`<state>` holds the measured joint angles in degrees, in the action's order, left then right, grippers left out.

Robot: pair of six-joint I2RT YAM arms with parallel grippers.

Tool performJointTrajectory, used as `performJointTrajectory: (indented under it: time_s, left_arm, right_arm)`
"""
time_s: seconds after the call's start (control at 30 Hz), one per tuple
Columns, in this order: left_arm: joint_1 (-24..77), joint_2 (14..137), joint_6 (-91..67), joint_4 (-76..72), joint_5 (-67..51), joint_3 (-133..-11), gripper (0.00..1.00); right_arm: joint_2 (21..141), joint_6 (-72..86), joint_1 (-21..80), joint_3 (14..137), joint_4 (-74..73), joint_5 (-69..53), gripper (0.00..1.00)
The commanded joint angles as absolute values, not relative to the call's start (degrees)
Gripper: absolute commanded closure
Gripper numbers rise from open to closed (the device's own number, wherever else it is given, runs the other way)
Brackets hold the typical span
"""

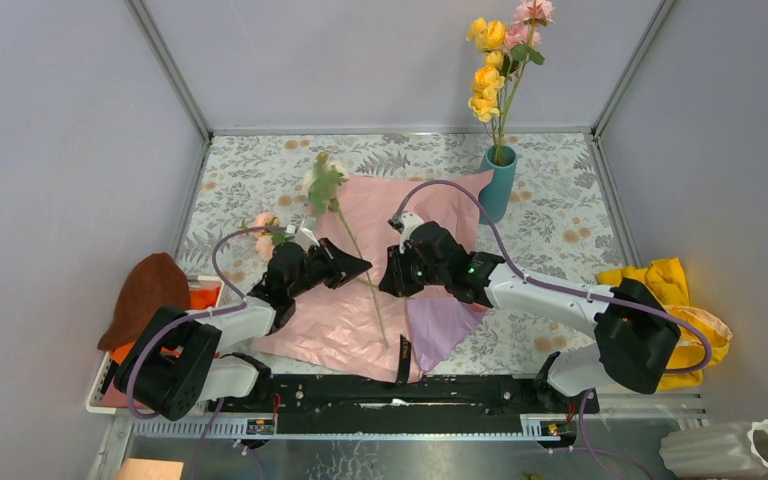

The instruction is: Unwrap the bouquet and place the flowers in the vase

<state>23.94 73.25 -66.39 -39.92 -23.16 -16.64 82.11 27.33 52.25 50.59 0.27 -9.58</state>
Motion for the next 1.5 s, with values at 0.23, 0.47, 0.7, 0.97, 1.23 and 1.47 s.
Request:
performJointTrajectory:
  time_s: [0.23, 0.47, 0.7, 0.97, 1.23, 1.47]
  left_arm:
    - [23.6, 68.6, -52.1, -37.7, -25.3, -16.3, 1.0]
    - [24.3, 61.9, -49.3, -35.6, -26.0, -14.6, 1.0]
    - [24.7, 55.9, -49.0, -32.0, -25.4, -13.4, 1.0]
    - [25.6, 50.8, -49.8, -30.1, -25.0, -12.0, 1.0]
    - [26.6, 49.0, -50.2, -29.6, -24.6, -11.3, 1.0]
    - [27.1, 47.9, -50.4, -28.5, -24.4, -11.5, 1.0]
  right_arm:
    - [72.1, 24.7, 52.6, 56.8, -3.4, -2.0, 0.32]
    - [75.3, 26.7, 52.4, 63.9, -7.4, 9.0, 0.29]
    - [82.7, 28.6, 49.4, 68.9, -4.2, 5.9, 0.36]
    - [90.2, 29.1, 46.3, 74.9, -2.2, 0.6, 0.47]
    - [98.2, 28.6, 44.8, 82.4, -4.0, -2.6, 0.52]
    - [103.3, 29.8, 43.2, 86.2, -4.7, -5.5, 0.62]
